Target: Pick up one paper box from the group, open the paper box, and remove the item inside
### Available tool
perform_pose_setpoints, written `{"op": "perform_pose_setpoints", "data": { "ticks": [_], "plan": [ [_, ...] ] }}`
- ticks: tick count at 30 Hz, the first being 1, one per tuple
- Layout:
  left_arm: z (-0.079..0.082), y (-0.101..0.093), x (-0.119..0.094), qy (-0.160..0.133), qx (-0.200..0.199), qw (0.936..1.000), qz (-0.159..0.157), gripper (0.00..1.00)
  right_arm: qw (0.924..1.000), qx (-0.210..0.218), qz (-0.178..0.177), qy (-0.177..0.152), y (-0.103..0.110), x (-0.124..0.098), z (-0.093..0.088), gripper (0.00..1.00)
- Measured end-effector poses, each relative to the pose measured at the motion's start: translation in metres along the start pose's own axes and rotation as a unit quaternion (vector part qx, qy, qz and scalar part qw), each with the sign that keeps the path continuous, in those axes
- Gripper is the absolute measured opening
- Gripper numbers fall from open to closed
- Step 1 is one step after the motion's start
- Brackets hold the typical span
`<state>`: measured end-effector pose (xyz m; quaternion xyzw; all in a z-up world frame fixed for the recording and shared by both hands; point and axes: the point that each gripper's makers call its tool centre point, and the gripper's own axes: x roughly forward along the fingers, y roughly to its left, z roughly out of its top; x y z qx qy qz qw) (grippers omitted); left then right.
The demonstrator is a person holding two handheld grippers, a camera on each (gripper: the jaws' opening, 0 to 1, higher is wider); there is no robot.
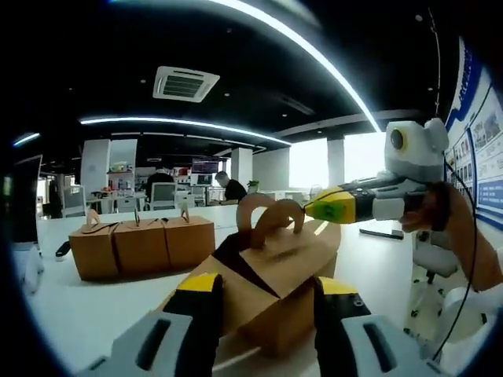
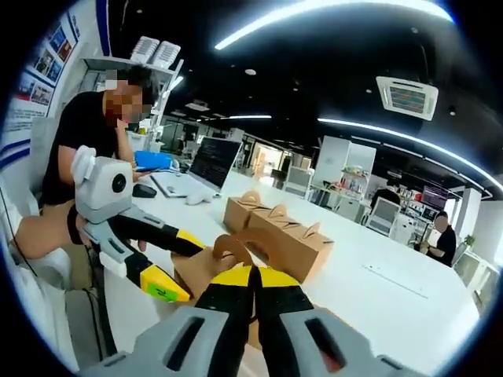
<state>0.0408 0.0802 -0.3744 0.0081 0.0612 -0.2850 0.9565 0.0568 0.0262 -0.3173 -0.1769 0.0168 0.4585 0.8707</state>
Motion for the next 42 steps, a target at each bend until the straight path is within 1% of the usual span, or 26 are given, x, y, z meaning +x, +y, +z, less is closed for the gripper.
{"op": "perform_pose_setpoints", "data": {
  "ticks": [6, 18, 30, 42],
  "plan": [
    [0.0, 0.0, 0.001, -0.001, -0.005, 1.0, -0.003, 0.48, 1.0, -0.004, -0.004, -0.006, 0.003, -0.007, 0.007, 0.02],
    [0.0, 0.0, 0.0, -0.001, -0.007, 1.0, -0.006, 0.48, 0.9997, -0.016, 0.0, -0.017, 0.013, -0.022, 0.018, 0.02],
    [-0.001, -0.001, 0.001, -0.001, -0.007, 1.0, -0.005, 0.48, 0.9993, -0.029, 0.011, -0.02, 0.027, -0.041, 0.02, 0.02],
    [-0.002, 0.001, 0.002, -0.001, -0.023, 0.9997, 0.005, 0.48, 0.9992, -0.019, 0.018, -0.029, 0.032, -0.046, 0.02, 0.02]
  ]
}}
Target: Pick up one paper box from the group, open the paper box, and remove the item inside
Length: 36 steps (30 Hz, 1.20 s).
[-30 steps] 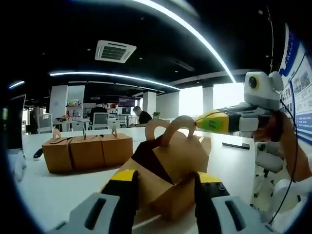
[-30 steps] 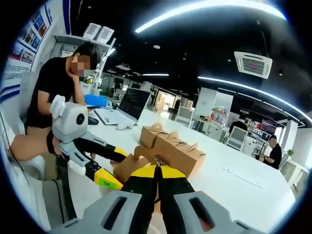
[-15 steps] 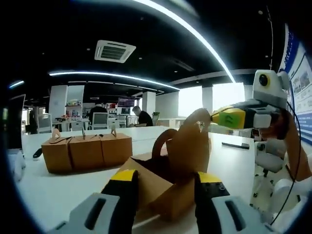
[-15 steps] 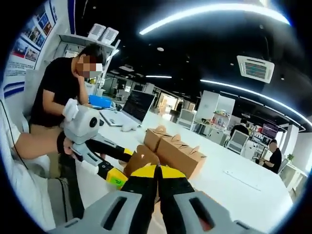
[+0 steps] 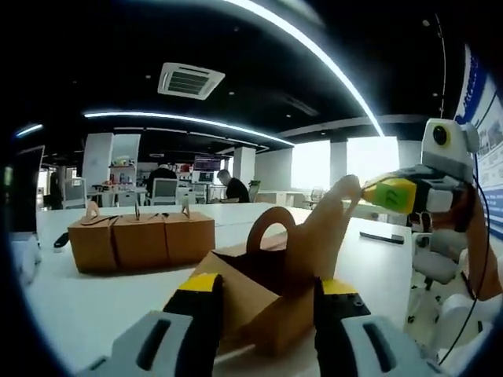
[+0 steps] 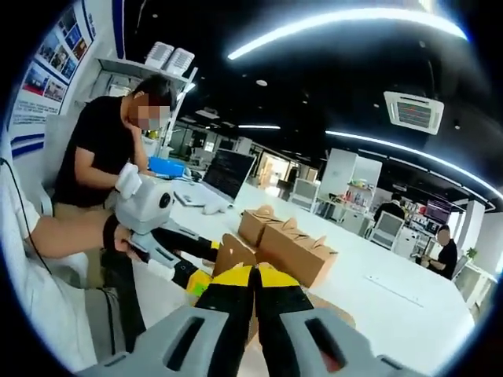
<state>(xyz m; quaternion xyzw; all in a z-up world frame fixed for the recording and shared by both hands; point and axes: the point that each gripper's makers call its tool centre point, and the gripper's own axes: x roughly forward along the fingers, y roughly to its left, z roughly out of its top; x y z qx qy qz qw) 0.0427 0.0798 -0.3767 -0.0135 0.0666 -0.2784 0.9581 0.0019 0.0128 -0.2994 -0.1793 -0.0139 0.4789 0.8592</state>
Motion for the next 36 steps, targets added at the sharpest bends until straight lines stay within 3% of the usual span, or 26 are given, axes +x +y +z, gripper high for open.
{"op": "perform_pose_setpoints", "data": {
  "ticks": [19, 21, 22, 24, 30, 32, 36],
  "plan": [
    [-0.005, -0.003, -0.003, 0.015, 0.009, 0.9998, -0.012, 0.5, 0.9983, -0.018, 0.047, 0.03, 0.026, -0.013, -0.023, 0.03],
    [-0.007, -0.008, -0.004, 0.022, 0.011, 0.9991, -0.034, 0.55, 0.998, -0.018, 0.05, 0.034, 0.027, -0.013, -0.026, 0.03],
    [-0.005, -0.014, -0.005, 0.019, -0.008, 0.9982, -0.056, 0.61, 0.9978, -0.019, 0.052, 0.036, 0.027, -0.013, -0.028, 0.03],
    [0.0, -0.022, -0.009, 0.01, -0.046, 0.9945, -0.094, 0.69, 0.9975, -0.02, 0.056, 0.04, 0.029, -0.013, -0.03, 0.03],
    [0.007, -0.032, -0.024, 0.003, -0.089, 0.9823, -0.164, 0.87, 0.9963, -0.029, 0.061, 0.052, 0.032, -0.013, -0.039, 0.03],
    [0.009, -0.036, -0.03, 0.001, -0.125, 0.9729, -0.194, 0.9, 0.996, -0.029, 0.065, 0.055, 0.032, -0.014, -0.041, 0.03],
    [0.018, -0.026, -0.031, -0.023, -0.196, 0.9603, -0.197, 0.89, 0.9941, -0.037, 0.078, 0.066, 0.039, -0.016, -0.049, 0.03]
  ]
}}
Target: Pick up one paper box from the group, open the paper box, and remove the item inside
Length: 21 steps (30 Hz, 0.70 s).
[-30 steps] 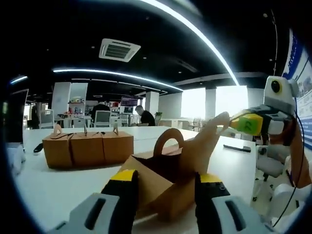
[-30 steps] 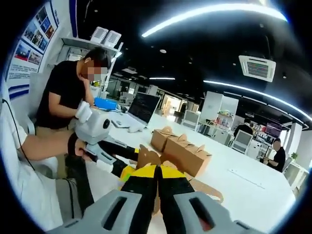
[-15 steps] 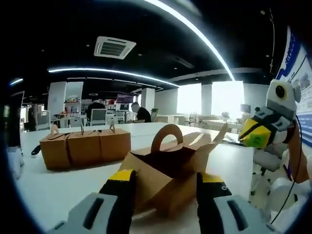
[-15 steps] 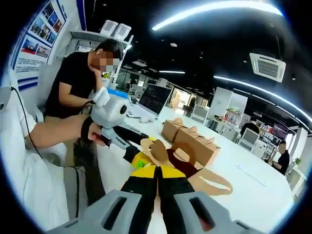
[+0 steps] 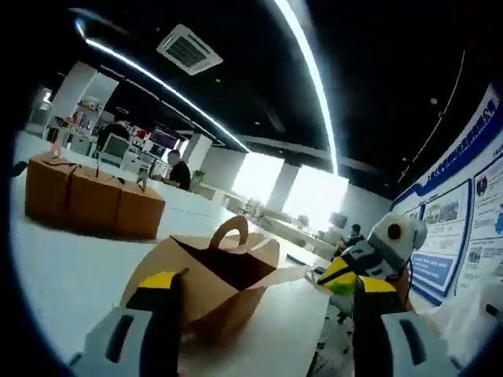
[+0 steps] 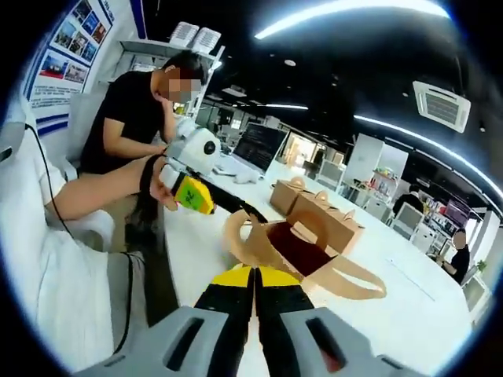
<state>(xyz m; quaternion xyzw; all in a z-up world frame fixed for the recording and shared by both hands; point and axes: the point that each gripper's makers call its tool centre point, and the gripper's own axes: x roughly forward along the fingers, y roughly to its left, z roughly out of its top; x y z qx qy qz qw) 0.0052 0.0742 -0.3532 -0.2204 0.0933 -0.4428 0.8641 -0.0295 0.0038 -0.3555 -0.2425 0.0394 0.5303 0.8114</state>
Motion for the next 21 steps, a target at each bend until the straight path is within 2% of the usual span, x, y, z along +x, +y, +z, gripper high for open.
{"op": "perform_pose_setpoints", "data": {
  "ticks": [4, 7, 10, 12, 13, 18, 21],
  "plan": [
    [0.003, 0.005, 0.002, -0.014, -0.035, 0.9992, 0.012, 0.85, 0.9998, -0.005, 0.013, 0.012, 0.007, 0.002, -0.008, 0.03],
    [0.001, 0.009, 0.003, -0.013, -0.03, 0.9992, 0.025, 0.8, 0.9995, -0.007, 0.021, 0.02, 0.012, 0.004, -0.013, 0.03],
    [-0.008, 0.025, 0.005, -0.002, -0.051, 0.9964, 0.067, 0.7, 0.9991, -0.005, 0.03, 0.03, 0.016, 0.007, -0.022, 0.03],
    [-0.019, 0.038, 0.006, 0.015, -0.043, 0.9939, 0.1, 0.69, 0.9988, -0.003, 0.033, 0.035, 0.018, 0.01, -0.028, 0.03],
    [-0.022, 0.039, 0.007, 0.021, -0.038, 0.9937, 0.104, 0.67, 0.9987, -0.002, 0.034, 0.036, 0.018, 0.01, -0.03, 0.03],
    [-0.026, 0.038, 0.01, 0.016, -0.039, 0.9928, 0.112, 0.58, 0.9985, 0.009, 0.034, 0.043, 0.017, 0.015, -0.042, 0.03],
    [-0.029, 0.037, 0.008, 0.016, -0.022, 0.9916, 0.127, 0.54, 0.9985, 0.004, 0.032, 0.044, 0.015, 0.015, -0.045, 0.04]
  ]
}}
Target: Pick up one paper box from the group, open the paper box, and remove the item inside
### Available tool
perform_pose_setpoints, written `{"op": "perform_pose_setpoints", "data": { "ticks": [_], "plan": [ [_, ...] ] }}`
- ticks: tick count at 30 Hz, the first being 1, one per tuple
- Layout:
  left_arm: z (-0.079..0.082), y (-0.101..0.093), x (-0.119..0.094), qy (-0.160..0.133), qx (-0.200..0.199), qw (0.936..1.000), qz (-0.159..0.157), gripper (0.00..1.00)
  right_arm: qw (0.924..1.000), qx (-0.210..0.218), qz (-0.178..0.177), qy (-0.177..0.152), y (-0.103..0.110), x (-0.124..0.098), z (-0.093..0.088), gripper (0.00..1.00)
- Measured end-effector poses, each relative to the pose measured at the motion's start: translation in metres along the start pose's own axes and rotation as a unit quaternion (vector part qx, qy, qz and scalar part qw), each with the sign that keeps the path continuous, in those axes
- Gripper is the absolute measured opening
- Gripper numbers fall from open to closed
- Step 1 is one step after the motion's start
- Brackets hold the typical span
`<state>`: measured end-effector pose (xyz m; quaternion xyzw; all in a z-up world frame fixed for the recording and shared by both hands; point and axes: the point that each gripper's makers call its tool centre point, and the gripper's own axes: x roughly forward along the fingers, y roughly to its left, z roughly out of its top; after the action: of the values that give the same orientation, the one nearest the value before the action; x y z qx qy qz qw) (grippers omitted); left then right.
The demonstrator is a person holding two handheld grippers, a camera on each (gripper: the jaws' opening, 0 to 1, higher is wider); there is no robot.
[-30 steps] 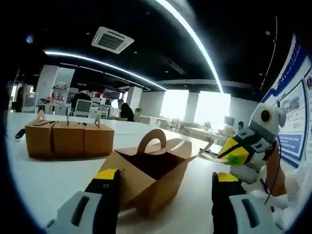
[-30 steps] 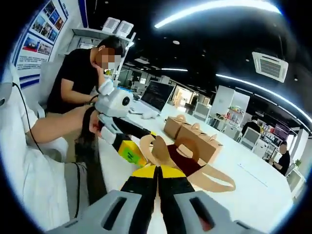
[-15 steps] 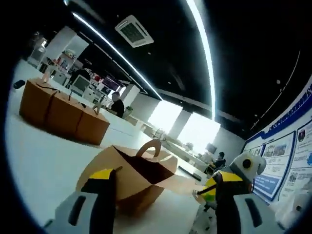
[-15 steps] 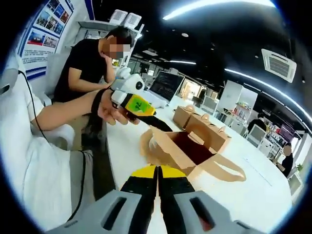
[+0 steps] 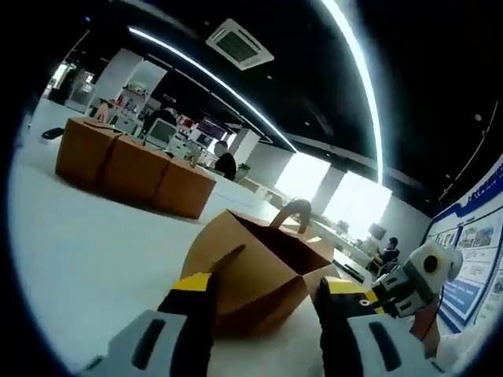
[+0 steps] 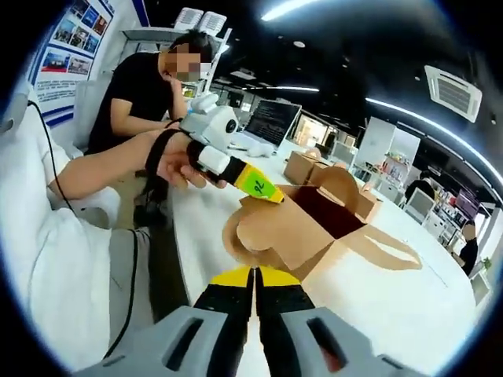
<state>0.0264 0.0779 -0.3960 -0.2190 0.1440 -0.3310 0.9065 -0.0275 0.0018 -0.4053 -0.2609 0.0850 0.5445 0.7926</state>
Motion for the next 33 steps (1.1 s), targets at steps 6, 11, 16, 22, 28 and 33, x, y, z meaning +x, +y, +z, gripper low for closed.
{"op": "perform_pose_setpoints", "data": {
  "ticks": [6, 11, 16, 22, 28, 33],
  "plan": [
    [0.002, 0.002, 0.001, -0.005, -0.003, 1.0, -0.002, 0.53, 0.9997, 0.021, -0.008, -0.005, -0.006, -0.005, -0.002, 0.11],
    [0.002, 0.0, 0.0, -0.006, 0.0, 1.0, -0.001, 0.53, 0.9993, 0.038, -0.002, 0.004, -0.008, -0.012, -0.008, 0.19],
    [0.001, -0.001, -0.001, -0.006, 0.002, 1.0, 0.0, 0.53, 0.9956, 0.087, -0.003, -0.034, -0.016, -0.026, 0.013, 0.19],
    [0.001, -0.003, -0.002, -0.007, 0.007, 0.9999, -0.001, 0.53, 0.9941, 0.071, -0.031, -0.076, -0.031, -0.043, 0.053, 0.18],
    [0.001, -0.006, -0.004, -0.009, 0.011, 0.9999, -0.002, 0.52, 0.992, 0.028, -0.069, -0.101, -0.05, -0.05, 0.086, 0.19],
    [0.0, -0.007, -0.004, -0.009, 0.011, 0.9999, -0.001, 0.51, 0.9895, -0.02, -0.112, -0.09, -0.069, -0.045, 0.097, 0.19]
  ]
}}
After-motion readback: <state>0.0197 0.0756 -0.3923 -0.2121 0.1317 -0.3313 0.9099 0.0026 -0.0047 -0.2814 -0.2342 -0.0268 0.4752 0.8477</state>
